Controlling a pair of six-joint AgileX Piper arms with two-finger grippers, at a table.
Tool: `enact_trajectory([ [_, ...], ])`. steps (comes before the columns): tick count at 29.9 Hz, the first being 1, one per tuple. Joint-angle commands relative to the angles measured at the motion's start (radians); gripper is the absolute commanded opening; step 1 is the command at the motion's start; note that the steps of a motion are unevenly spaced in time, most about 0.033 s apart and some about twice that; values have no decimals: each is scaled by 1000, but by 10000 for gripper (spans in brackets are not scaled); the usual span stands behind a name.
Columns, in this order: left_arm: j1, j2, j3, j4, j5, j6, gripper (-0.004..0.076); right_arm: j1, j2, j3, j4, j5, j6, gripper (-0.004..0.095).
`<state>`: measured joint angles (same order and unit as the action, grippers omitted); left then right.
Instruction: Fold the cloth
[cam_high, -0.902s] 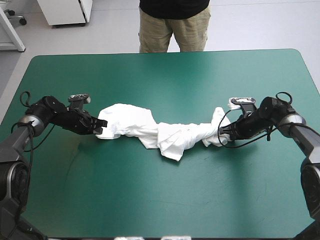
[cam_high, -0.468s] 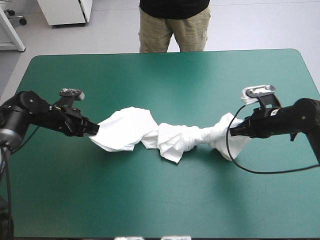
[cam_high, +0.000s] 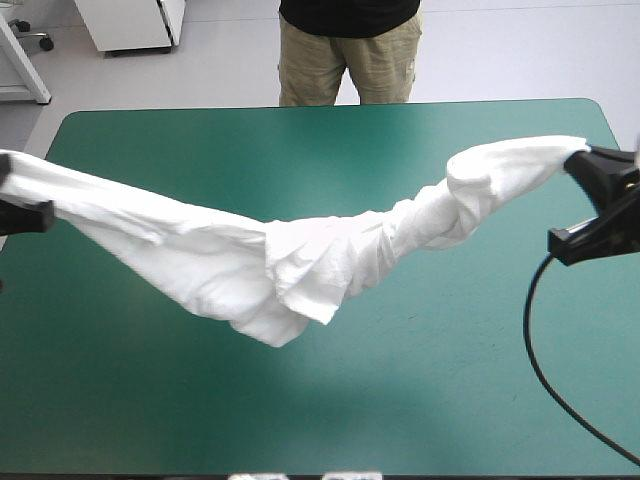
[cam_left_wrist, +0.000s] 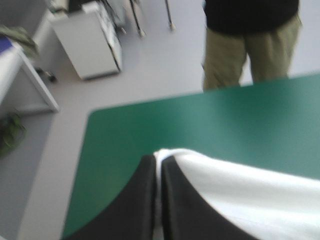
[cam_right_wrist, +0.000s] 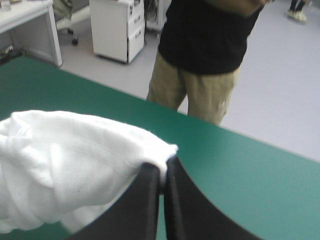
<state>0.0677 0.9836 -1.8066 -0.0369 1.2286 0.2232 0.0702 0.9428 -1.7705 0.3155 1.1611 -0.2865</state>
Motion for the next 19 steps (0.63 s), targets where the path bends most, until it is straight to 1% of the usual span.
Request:
enact_trajectory([
  [1,-6,-38,-172,86,-114,-56,-9,-9,-8,-182,1,-40,-2,-17],
  [3,-6,-47,-270,81,-119,-56,-9,-9,-8,-271,1,-14,-2,-17],
  [5,-6,-47,-352,61,-98,-56,-9,-9,-8,-328,1,3,-2,-17],
  [9,-6,-49,-398,14,-65,-54,-9,-9,-10,-362,6,65,11,-17],
  [10,-6,-51,-393,12,-55,-54,-9,-9,-10,-356,6,85,13,-17],
  [13,-6,-51,-354,10,-15,-50,-9,-9,-28,-294,6,87,29,-17],
  [16,-8,-51,-278,21,8,-50,-9,-9,-44,-185,13,87,29,-17],
  [18,-8,-51,-196,21,24,-50,-9,-9,-53,-85,45,87,31,-17],
  [19,-8,-53,-145,21,25,-47,-9,-9,-56,-26,80,87,27,-17],
])
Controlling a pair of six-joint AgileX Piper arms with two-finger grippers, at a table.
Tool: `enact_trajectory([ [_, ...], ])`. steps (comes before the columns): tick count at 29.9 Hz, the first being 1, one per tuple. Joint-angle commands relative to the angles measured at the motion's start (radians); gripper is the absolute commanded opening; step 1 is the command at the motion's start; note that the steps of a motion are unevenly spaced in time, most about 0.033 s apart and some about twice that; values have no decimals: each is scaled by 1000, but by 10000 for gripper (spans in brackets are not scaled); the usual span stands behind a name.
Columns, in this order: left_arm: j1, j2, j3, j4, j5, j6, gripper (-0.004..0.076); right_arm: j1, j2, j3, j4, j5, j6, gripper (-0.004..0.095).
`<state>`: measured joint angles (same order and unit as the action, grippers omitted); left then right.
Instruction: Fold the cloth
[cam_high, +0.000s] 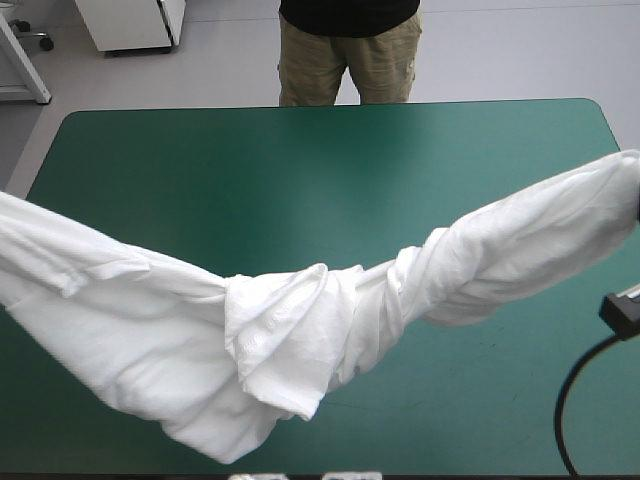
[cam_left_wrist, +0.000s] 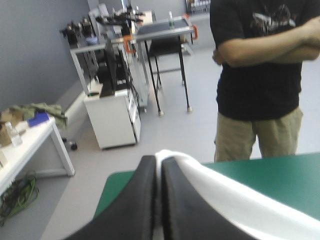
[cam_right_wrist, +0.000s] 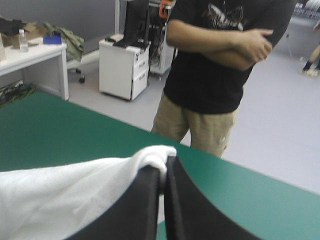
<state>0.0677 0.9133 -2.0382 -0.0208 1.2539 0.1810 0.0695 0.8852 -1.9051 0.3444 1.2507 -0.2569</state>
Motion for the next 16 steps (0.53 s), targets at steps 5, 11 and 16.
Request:
enact_trajectory([
  [5,-8,9,359,15,-51,1,-9,-8,2,433,251,-21,-88,-11],
  [11,-8,73,627,5,-205,28,-9,-8,36,794,283,-185,-151,-11],
  [16,-8,246,700,-80,-383,33,-9,-8,151,915,272,-365,-224,-12],
])
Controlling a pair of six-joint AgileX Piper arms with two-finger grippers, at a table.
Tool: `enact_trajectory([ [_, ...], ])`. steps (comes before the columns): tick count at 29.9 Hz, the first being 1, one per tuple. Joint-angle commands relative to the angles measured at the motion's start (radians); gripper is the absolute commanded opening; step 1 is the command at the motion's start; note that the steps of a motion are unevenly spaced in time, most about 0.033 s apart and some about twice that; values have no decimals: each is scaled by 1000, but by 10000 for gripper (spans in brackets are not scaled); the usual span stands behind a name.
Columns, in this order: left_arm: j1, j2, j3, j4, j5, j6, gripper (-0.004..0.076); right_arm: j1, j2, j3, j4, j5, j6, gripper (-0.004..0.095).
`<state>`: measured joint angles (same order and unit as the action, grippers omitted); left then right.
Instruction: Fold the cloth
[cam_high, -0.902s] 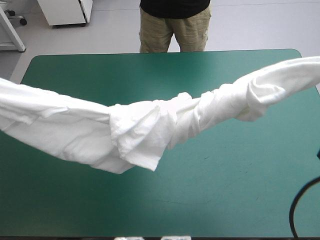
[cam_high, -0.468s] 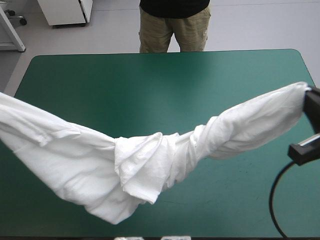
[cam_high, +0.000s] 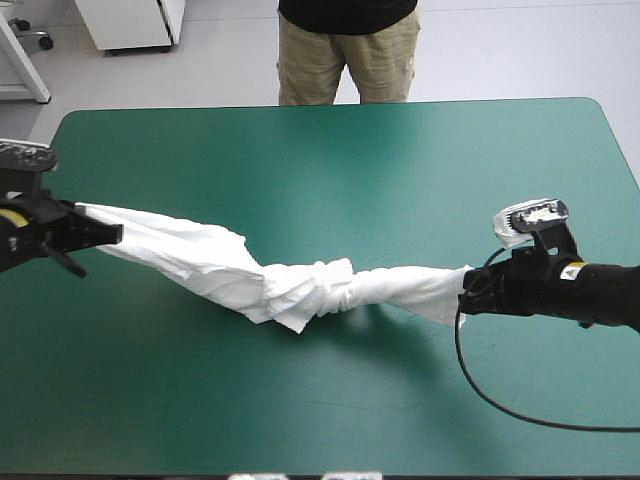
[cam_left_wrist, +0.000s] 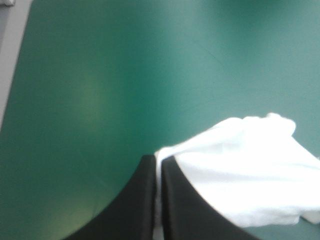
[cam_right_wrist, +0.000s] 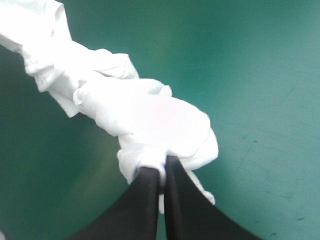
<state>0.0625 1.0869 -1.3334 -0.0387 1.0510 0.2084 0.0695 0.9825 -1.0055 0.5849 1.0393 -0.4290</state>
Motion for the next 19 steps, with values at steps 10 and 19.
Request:
enact_trajectory([
  [10,-3,500,-5,-608,-429,355,2,-8,454,-106,27,-383,-131,-5],
  [19,-3,673,-5,-746,-357,437,477,-8,619,-208,16,-443,-160,410],
])
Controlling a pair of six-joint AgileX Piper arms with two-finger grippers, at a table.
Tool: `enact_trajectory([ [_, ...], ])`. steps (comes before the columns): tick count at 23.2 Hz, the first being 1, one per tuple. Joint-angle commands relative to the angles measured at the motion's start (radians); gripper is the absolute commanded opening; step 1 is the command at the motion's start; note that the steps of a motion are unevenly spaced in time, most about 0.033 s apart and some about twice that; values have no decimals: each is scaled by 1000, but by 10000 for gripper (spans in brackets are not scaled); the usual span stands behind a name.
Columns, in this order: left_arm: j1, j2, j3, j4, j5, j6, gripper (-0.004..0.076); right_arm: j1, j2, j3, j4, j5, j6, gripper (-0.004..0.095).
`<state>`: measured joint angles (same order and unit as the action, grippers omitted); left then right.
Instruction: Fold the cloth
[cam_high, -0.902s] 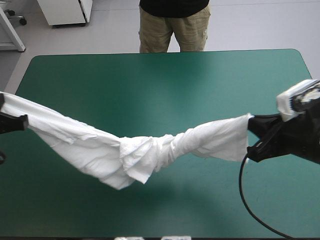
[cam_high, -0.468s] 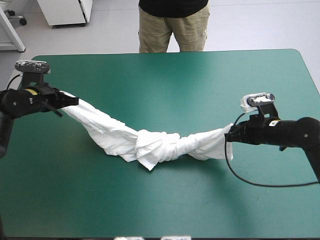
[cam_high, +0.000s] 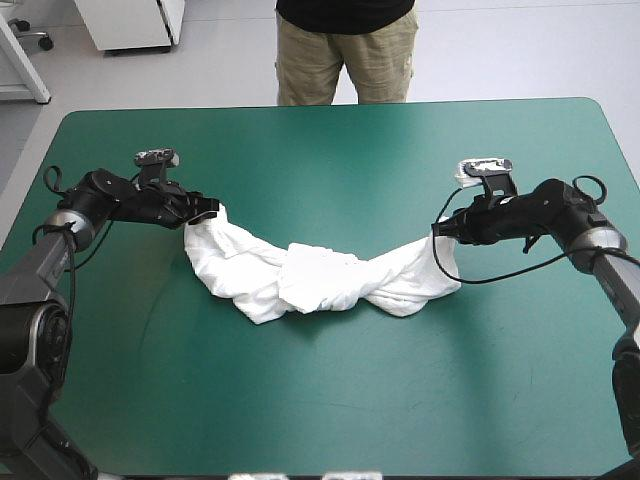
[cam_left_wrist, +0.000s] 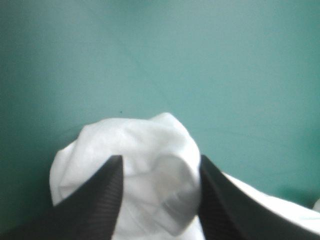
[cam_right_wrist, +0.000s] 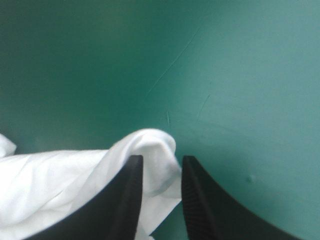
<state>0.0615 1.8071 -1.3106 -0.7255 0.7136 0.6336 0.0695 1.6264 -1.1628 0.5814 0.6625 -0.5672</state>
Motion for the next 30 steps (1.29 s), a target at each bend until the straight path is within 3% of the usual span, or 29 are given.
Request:
enact_trajectory([
  [1,-2,-47,-29,-60,-24,12,512,-8,-25,-55,17,-87,-22,450],
  [3,-2,-49,-29,-60,-17,17,525,-8,-25,-69,8,-115,-24,496],
  [10,0,-153,-29,32,58,-19,494,-13,-75,-173,-96,-78,42,496],
  [16,0,-350,-27,185,173,-169,494,-13,-200,-222,-128,45,81,496],
  [19,-2,-490,-14,322,317,-281,494,-13,-346,-222,-145,150,130,495],
  [27,-21,-712,279,236,342,-239,494,-13,-633,-222,-189,289,210,408],
  [29,-96,-712,370,189,297,-187,493,-13,-648,-222,-189,307,216,401],
  [30,-162,-712,418,168,220,-165,493,-13,-648,-218,-189,309,216,400],
])
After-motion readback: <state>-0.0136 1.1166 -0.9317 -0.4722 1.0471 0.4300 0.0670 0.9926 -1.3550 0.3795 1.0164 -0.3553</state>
